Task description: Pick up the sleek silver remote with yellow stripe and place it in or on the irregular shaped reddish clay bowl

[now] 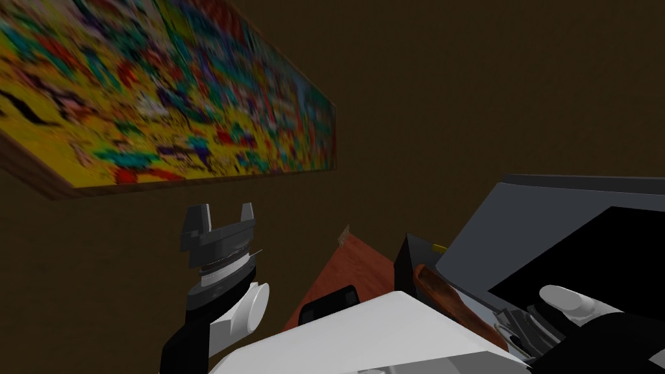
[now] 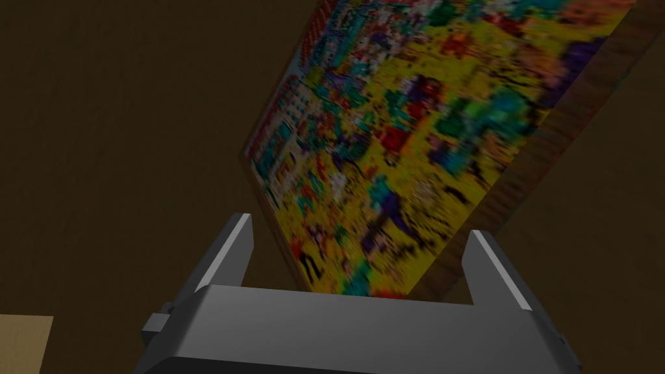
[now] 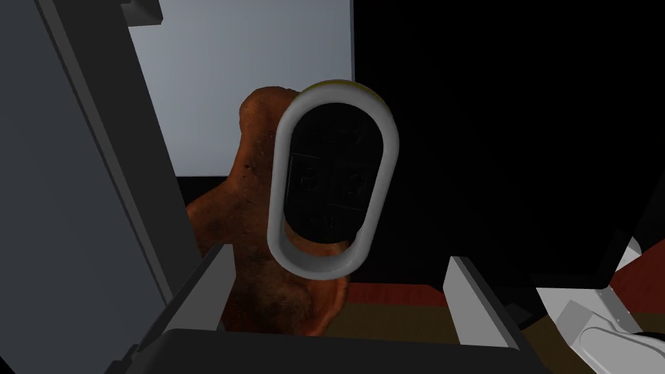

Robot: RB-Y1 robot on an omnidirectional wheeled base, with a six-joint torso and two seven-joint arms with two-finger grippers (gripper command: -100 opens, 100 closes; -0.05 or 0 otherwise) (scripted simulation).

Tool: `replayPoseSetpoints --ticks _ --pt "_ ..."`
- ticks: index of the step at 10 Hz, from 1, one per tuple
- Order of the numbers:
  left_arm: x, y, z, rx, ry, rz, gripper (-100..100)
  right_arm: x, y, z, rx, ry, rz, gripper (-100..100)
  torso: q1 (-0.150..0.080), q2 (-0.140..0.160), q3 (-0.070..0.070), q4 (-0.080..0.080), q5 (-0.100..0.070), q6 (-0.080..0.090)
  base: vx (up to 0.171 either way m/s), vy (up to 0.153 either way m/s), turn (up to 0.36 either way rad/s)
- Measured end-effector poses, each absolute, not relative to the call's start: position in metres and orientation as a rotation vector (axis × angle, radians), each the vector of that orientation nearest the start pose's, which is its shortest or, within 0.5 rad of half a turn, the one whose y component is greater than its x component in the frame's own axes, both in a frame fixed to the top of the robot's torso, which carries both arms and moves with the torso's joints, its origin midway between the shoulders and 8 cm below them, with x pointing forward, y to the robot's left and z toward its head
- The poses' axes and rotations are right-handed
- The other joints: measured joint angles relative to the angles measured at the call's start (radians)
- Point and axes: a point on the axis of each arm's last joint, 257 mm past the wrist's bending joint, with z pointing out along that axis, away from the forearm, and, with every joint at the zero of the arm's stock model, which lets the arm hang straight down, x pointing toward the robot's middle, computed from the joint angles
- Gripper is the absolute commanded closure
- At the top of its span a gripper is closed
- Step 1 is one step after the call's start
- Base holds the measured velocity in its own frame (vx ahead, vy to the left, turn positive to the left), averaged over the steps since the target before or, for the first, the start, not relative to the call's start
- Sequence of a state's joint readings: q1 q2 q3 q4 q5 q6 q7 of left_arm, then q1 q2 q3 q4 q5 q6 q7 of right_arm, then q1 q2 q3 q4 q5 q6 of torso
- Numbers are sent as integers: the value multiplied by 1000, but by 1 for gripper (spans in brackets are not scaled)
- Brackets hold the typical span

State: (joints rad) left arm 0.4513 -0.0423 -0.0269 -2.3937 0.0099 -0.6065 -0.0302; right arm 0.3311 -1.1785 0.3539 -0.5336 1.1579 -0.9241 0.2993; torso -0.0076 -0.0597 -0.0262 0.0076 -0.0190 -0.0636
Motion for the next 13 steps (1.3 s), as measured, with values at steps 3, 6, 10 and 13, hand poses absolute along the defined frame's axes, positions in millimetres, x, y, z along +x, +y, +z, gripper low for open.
replayPoseSetpoints --ticks 3,6,10,13 --pt "297 265 104 -474 387 -1369 0 1 -690 -422 -912 3008 -14 -100 -1 1 1 0 0 0 -66 30 -44" --pt "297 265 104 -474 387 -1370 0 20 -706 -398 -909 2982 -43 -100 2 4 3 1 0 0 -95 44 -67" --pt "297 265 104 -474 387 -1369 0 33 -712 -381 -915 2962 -53 0 -1 0 0 0 -1 0 -47 14 -41" --pt "297 265 104 -474 387 -1369 0 33 -712 -381 -915 2963 -52 0 -2 -3 -1 0 -1 -1 0 0 0"
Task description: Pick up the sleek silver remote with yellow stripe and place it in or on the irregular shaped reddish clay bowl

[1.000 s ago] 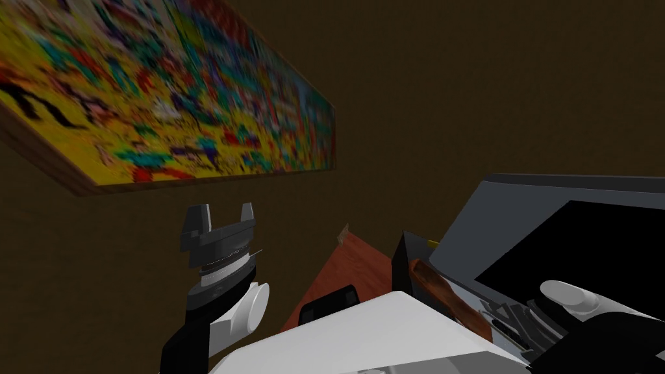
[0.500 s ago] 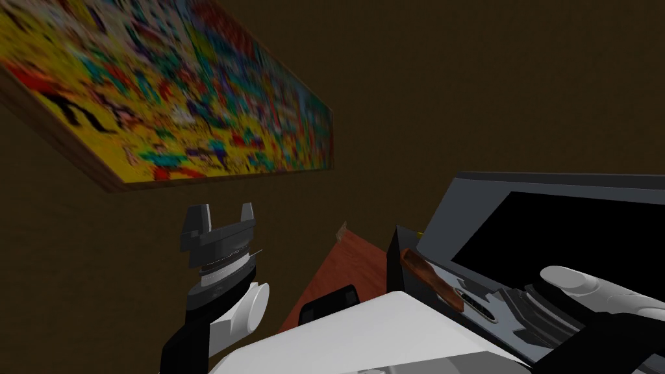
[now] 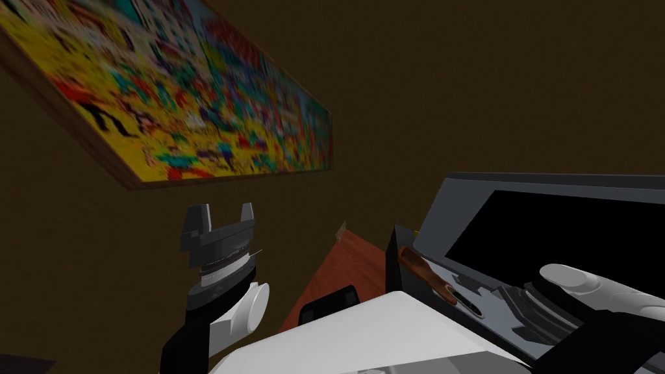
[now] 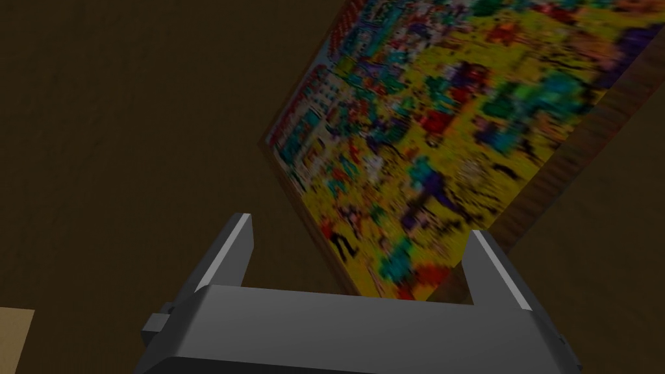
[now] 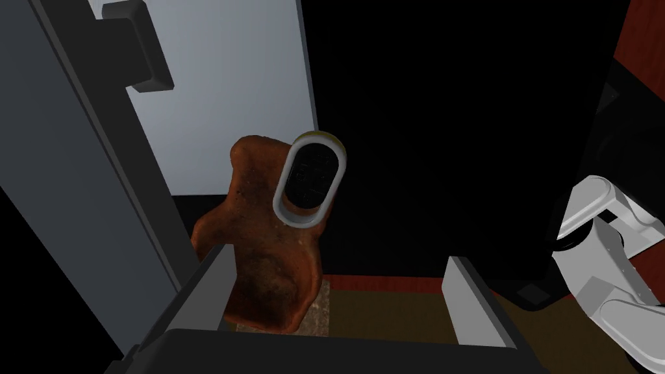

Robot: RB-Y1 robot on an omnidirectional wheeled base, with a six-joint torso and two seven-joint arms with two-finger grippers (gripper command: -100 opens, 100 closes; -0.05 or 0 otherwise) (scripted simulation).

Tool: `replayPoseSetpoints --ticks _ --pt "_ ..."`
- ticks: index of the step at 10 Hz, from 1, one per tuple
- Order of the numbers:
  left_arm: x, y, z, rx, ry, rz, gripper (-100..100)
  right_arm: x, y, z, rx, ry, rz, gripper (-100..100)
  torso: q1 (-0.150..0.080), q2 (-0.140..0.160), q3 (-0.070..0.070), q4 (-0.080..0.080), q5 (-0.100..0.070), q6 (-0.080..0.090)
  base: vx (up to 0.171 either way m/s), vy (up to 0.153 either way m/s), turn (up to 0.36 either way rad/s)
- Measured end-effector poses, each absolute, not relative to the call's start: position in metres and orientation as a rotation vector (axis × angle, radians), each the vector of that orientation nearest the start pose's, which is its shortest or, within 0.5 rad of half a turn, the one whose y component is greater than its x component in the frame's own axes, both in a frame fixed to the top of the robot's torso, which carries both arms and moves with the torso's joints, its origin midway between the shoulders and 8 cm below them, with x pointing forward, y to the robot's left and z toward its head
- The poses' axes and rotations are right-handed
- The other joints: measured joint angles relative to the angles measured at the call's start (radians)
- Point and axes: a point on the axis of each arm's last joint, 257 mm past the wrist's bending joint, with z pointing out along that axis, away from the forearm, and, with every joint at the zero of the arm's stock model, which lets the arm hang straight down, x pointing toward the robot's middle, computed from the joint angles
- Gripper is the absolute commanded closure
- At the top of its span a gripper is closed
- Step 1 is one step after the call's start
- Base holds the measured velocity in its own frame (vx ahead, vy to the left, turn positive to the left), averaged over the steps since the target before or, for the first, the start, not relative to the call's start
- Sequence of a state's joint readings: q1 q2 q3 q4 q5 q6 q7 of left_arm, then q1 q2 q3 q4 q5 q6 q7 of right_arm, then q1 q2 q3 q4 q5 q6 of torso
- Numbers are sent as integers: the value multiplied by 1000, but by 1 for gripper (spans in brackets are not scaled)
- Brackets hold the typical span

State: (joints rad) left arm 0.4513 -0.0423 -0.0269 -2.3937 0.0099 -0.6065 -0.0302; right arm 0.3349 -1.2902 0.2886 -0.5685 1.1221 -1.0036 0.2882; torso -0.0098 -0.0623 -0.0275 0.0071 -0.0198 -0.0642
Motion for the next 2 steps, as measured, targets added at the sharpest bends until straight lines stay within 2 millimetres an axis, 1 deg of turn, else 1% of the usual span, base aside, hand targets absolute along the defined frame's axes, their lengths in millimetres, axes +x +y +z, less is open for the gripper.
replayPoseSetpoints --ticks 2 --pt "297 265 104 -474 387 -1369 0 32 -712 -381 -915 2963 -52 0 0 0 0 0 0 0 0 0 0"
